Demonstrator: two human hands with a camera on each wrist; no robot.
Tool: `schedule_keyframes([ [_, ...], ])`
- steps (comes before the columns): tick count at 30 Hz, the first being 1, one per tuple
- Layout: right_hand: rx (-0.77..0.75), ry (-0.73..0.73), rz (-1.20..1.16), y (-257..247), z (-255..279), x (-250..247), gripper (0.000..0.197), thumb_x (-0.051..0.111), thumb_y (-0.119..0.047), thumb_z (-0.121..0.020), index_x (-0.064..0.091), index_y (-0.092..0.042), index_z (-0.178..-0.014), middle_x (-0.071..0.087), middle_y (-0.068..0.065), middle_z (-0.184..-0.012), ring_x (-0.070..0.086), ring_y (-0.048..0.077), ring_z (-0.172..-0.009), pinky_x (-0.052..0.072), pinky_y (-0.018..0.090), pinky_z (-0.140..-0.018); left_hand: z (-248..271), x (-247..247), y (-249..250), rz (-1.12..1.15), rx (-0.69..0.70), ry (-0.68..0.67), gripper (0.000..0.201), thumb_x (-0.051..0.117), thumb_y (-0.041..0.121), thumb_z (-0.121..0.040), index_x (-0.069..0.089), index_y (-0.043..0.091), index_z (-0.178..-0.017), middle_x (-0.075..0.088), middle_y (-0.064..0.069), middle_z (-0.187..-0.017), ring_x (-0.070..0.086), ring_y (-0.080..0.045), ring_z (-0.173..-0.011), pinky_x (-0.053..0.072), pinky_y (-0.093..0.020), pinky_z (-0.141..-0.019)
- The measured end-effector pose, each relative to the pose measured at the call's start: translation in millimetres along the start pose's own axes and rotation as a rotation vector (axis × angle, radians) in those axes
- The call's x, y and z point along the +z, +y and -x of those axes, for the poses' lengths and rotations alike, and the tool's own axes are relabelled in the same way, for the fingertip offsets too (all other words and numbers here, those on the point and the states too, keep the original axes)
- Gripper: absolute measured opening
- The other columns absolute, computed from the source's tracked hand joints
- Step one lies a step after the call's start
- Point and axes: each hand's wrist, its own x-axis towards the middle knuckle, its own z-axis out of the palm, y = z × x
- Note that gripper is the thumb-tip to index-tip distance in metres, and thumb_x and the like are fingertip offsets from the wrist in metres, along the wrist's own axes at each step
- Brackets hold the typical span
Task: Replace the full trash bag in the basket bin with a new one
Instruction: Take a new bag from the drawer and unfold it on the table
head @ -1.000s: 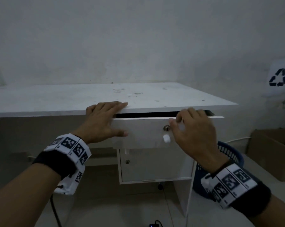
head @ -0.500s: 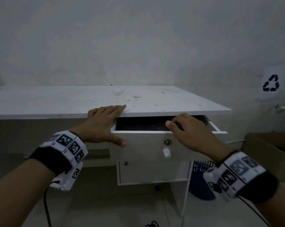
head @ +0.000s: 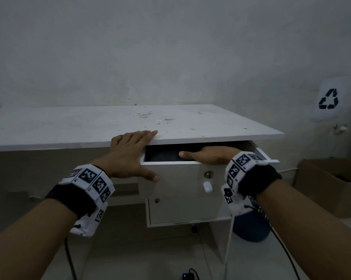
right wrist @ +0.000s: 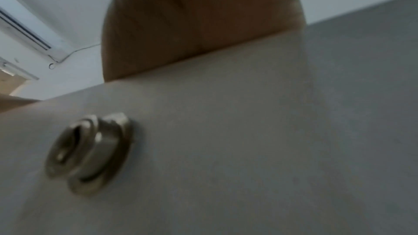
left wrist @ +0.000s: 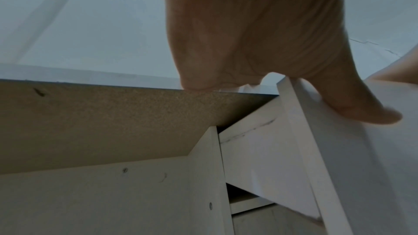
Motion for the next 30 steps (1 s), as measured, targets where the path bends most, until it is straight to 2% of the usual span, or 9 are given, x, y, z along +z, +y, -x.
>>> schedule_keyframes([
  [2,-0.044,0.067,-0.046,0.9,-0.4,0.5,0.106,0.039,-0.097,-0.050,0.061,-0.023,-0.123,0.061,0.003,-0.128,0.058,0.022,-0.111,0.044,0.040,-0.101,-0.3,0.1,-0.4,0.004,0.003,0.010,0.142,0.018,0.104,-0.025,-0.010,0.039,-0.148,0.005,0.009,-0.157,0.005,-0.015,-0.142,0.005,-0.037,-0.113],
  [4,-0.089,0.188,-0.044,4.6,2.5,1.5,0.086,0.042,-0.091,-0.062,0.068,-0.014,-0.092,0.070,0.003,-0.094,0.063,0.018,-0.083,0.051,0.033,-0.080,-0.4,-0.1,-0.6,0.005,0.006,0.016,0.143,0.019,0.104,-0.025,-0.010,0.039,-0.148,0.005,0.009,-0.157,0.005,-0.015,-0.142,0.005,-0.037,-0.113],
  [6,-0.147,0.352,0.007,6.1,16.1,7.4,0.068,0.042,-0.080,-0.077,0.054,-0.014,-0.064,0.057,0.001,-0.067,0.053,0.014,-0.061,0.040,0.028,-0.056,-0.7,0.4,-1.2,0.006,0.009,0.020,0.142,0.019,0.104,-0.025,-0.009,0.039,-0.148,0.005,0.009,-0.157,0.005,-0.015,-0.142,0.005,-0.037,-0.113],
  [10,-0.322,0.695,-0.138,15.4,33.5,24.1,0.056,0.039,-0.073,-0.082,0.062,-0.023,-0.073,0.053,-0.006,-0.085,0.053,0.011,-0.070,0.041,0.029,-0.061,-0.6,1.6,-1.7,0.000,0.008,0.021,0.142,0.019,0.104,-0.026,-0.011,0.038,-0.148,0.003,0.009,-0.157,0.003,-0.015,-0.142,0.004,-0.038,-0.113],
  [14,-0.380,0.832,-0.569,14.2,39.2,21.8,0.068,0.045,-0.067,-0.081,0.057,-0.002,-0.066,0.056,0.004,-0.060,0.049,0.015,-0.053,0.039,0.029,-0.054,-0.5,3.0,-3.4,0.026,0.018,0.018,0.141,0.022,0.104,-0.027,-0.010,0.039,-0.148,0.003,0.010,-0.157,0.004,-0.015,-0.141,0.003,-0.037,-0.112],
  [18,-0.311,0.871,-0.979,12.2,52.7,-7.1,0.045,0.057,-0.052,-0.087,0.059,-0.013,-0.063,0.061,-0.008,-0.060,0.057,0.007,-0.057,0.046,0.021,-0.060,-1.0,4.0,-3.5,0.019,0.015,0.039,0.142,0.023,0.104,-0.026,-0.002,0.037,-0.148,0.011,0.009,-0.154,0.010,-0.015,-0.138,0.007,-0.036,-0.112],
  [20,-0.399,0.939,-0.965,11.0,61.2,-21.0,0.047,0.058,-0.049,-0.088,0.048,-0.017,-0.054,0.049,-0.013,-0.046,0.048,0.004,-0.047,0.041,0.017,-0.055,-0.5,3.2,-1.7,0.008,0.022,0.033,0.144,0.022,0.105,-0.024,0.000,0.036,-0.149,0.012,0.007,-0.154,0.011,-0.015,-0.138,0.008,-0.037,-0.112],
  [24,-0.545,0.751,-0.501,0.0,80.2,-26.8,0.048,0.046,-0.056,-0.089,0.036,-0.021,-0.057,0.040,-0.011,-0.051,0.037,0.002,-0.046,0.029,0.014,-0.051,0.8,1.7,1.6,-0.007,0.006,0.032,0.136,0.035,0.091,-0.033,-0.004,0.034,-0.150,0.007,0.006,-0.157,0.006,-0.016,-0.142,0.005,-0.036,-0.113],
  [30,-0.518,0.346,-0.114,-1.7,122.0,-15.4,0.055,0.032,-0.080,-0.078,0.057,-0.030,-0.078,0.062,-0.012,-0.079,0.059,0.001,-0.075,0.047,0.024,-0.069,0.3,6.0,-1.7,-0.003,0.007,0.026,0.140,0.023,0.104,-0.029,-0.006,0.038,-0.149,0.006,0.007,-0.157,0.008,-0.018,-0.142,0.008,-0.039,-0.113],
])
